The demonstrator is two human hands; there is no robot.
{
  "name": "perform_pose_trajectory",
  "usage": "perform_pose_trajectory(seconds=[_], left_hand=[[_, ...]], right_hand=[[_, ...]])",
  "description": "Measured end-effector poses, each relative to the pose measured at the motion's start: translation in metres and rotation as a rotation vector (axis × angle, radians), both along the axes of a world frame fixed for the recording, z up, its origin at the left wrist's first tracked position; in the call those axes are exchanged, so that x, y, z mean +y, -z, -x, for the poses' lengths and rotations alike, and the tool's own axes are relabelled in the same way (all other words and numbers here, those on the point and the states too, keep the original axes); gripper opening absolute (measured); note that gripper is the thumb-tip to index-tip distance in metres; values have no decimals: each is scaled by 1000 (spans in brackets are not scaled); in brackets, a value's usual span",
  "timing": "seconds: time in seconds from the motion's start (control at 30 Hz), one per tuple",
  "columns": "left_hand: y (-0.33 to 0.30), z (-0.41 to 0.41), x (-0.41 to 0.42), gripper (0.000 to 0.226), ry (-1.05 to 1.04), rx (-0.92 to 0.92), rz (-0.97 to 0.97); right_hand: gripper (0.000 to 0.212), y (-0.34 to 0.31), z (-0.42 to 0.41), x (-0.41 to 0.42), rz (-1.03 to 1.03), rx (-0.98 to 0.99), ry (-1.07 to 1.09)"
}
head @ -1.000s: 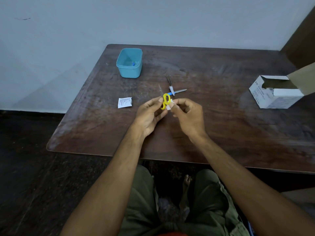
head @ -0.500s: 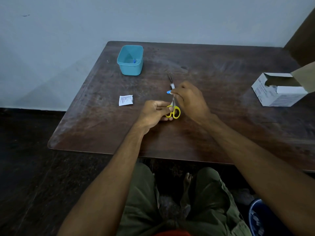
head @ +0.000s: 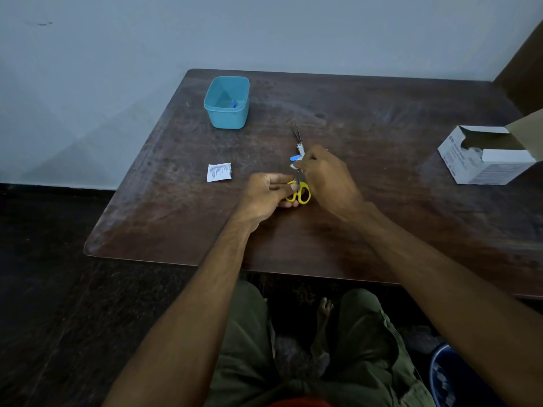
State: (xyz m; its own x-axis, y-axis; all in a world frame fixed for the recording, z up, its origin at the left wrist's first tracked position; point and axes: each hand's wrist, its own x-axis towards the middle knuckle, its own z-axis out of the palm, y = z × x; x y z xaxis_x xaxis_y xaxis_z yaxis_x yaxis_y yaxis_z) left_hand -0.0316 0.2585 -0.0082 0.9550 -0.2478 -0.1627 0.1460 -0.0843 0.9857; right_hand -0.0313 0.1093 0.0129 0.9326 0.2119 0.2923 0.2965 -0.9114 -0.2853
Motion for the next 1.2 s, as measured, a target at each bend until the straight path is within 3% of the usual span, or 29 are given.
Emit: perform_pose_trajectory(seconds=[0.2,0.33,0.5,0.67,0.8,1.07,1.2], left_hand=[[0,-1,2,15,31,12,52],[-1,0,13,20,93,41,154],[0,0,13,21,120,35,145],[2,-2,16,27,154,59,190],[5,-3,18,29,162,82,235],[7,-6,18,42,170,50,179],[9,-6,17,40,162,47,184]], right_hand=[[29,-5,13,-5,-68,-11,-16],[30,-3,20,-2,-24,22,-40],[29,-8,19,-3,58,58,-97],[29,-14,10,5,-17,74,18],[23,-7,21,17,51,57,-23],[25,-2,32,15,42,1,-151],[23,-5,21,15,37,25,-54]])
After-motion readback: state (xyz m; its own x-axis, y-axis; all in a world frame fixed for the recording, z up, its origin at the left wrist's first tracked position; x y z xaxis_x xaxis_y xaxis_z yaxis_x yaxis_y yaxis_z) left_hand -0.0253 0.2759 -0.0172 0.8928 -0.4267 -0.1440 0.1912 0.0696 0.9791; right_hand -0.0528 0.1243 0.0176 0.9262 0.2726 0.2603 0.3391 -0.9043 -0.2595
